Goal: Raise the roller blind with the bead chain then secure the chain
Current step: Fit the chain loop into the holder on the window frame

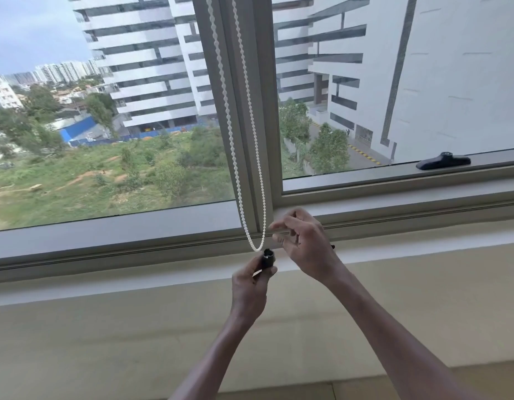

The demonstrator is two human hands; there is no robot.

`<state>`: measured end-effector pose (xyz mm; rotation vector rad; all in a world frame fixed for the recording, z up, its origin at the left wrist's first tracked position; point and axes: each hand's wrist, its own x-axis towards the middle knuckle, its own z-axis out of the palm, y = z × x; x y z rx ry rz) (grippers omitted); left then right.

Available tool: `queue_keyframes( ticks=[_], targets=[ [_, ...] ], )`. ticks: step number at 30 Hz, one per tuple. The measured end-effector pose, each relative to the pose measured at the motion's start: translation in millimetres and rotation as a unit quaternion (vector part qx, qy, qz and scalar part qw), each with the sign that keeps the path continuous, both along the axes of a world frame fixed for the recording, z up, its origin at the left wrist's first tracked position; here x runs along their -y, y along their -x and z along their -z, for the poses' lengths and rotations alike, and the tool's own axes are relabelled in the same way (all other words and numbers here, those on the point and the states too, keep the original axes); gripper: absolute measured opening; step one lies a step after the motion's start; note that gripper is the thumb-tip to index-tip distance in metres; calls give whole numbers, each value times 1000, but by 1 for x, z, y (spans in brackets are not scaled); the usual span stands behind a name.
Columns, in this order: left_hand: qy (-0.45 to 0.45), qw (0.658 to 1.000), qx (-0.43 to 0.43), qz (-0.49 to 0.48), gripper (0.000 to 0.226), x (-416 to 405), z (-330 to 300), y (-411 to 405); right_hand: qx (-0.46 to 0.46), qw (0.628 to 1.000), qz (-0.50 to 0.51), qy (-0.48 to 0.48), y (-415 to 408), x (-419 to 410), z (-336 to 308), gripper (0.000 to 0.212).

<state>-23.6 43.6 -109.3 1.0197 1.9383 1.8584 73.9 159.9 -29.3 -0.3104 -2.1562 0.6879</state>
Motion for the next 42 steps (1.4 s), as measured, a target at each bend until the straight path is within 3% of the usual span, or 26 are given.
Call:
queue_keyframes(
  ticks=[7,12,16,21,27,30,33,42],
  targets=[
    [7,1000,-17,-19,30,13,-9,2,107,984,-59,-128,0,6,-12,35],
    [11,999,-35,-19,39,15,-18,1,131,981,-79,-118,2,11,-14,20],
    [6,999,-47,-8,46,14,-23,-3,110,987,-70,-94,-4,12,-17,9],
    [14,998,-52,-9,25,11,-25,-8,106,988,-84,-81,-10,10,-23,20],
    [5,999,-41,-3,33,13,-41,-14,94,988,-101,-75,-18,14,-29,21],
    [2,999,-39,-4,26,12,-47,-17,86,988,-97,-82,-23,14,-34,19],
    [-6,999,-37,-2,18,10,-54,-19,65,991,-92,-73,-26,13,-38,18],
    [-27,999,-22,17,21,2,-64,-23,-34,999,-28,-16,-31,5,-39,20]
  ],
)
